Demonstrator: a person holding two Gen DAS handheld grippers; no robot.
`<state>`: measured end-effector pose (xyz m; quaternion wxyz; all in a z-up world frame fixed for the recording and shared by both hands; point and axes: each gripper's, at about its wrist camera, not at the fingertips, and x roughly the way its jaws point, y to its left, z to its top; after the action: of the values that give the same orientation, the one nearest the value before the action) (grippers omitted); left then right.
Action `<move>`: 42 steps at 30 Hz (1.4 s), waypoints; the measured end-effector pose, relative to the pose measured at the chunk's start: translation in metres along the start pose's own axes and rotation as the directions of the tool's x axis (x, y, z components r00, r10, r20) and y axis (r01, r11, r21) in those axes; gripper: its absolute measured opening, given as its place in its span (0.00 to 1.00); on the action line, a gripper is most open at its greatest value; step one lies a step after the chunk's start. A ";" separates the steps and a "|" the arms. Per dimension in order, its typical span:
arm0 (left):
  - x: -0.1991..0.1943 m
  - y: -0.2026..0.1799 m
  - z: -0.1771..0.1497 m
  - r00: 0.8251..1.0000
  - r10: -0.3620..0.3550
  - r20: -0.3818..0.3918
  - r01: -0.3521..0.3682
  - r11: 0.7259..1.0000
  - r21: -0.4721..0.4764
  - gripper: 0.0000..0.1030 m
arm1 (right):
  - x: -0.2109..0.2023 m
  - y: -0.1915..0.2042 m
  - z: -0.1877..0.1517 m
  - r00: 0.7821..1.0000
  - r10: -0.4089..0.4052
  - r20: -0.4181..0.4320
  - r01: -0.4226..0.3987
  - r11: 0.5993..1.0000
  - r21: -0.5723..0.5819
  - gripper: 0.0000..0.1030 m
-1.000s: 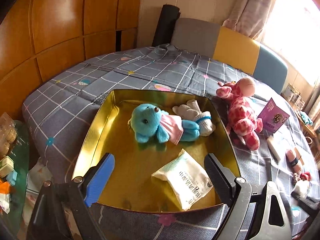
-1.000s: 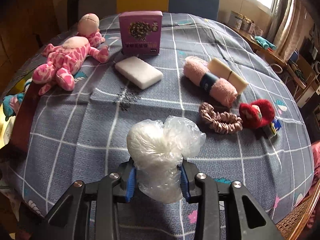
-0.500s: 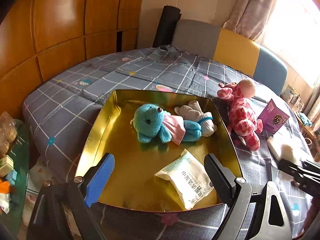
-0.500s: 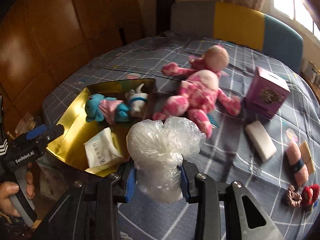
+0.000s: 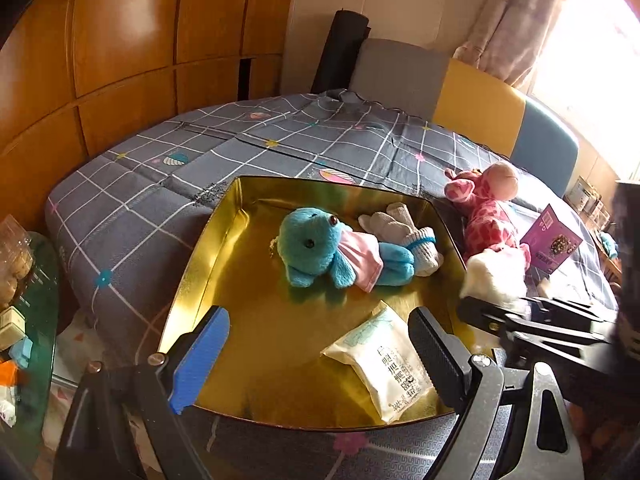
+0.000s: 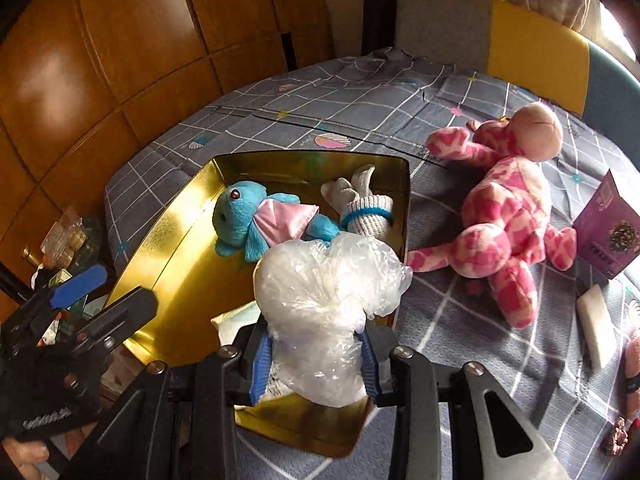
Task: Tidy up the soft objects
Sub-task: 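Carry the clear plastic bag over the gold tray with the right tool, then open the right tool to drop the plastic bag into the tray, then move both tools back toward the remaining soft items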
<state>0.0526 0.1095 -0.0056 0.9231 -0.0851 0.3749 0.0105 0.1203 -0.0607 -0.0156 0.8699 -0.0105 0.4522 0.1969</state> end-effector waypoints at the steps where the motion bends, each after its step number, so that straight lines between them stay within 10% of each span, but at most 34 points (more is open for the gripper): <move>1: 0.000 0.001 0.001 1.000 0.001 0.001 -0.001 1.000 -0.004 0.89 | 0.006 -0.002 0.002 1.000 0.008 -0.010 -0.008 1.000 0.003 0.37; 13: 0.007 0.003 0.000 1.000 0.022 -0.007 -0.022 1.000 0.010 0.89 | 0.043 -0.014 0.004 0.998 0.032 -0.046 -0.029 0.997 0.069 0.58; 42: -0.008 -0.027 -0.005 1.000 -0.027 0.002 0.027 0.996 0.086 0.89 | -0.056 -0.041 -0.039 0.982 -0.116 0.149 0.087 0.979 0.184 0.58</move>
<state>0.0455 0.0821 0.0006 0.9266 -0.0506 0.3722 -0.0180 0.0750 -0.1247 -0.0007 0.9097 0.0592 0.3957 0.1115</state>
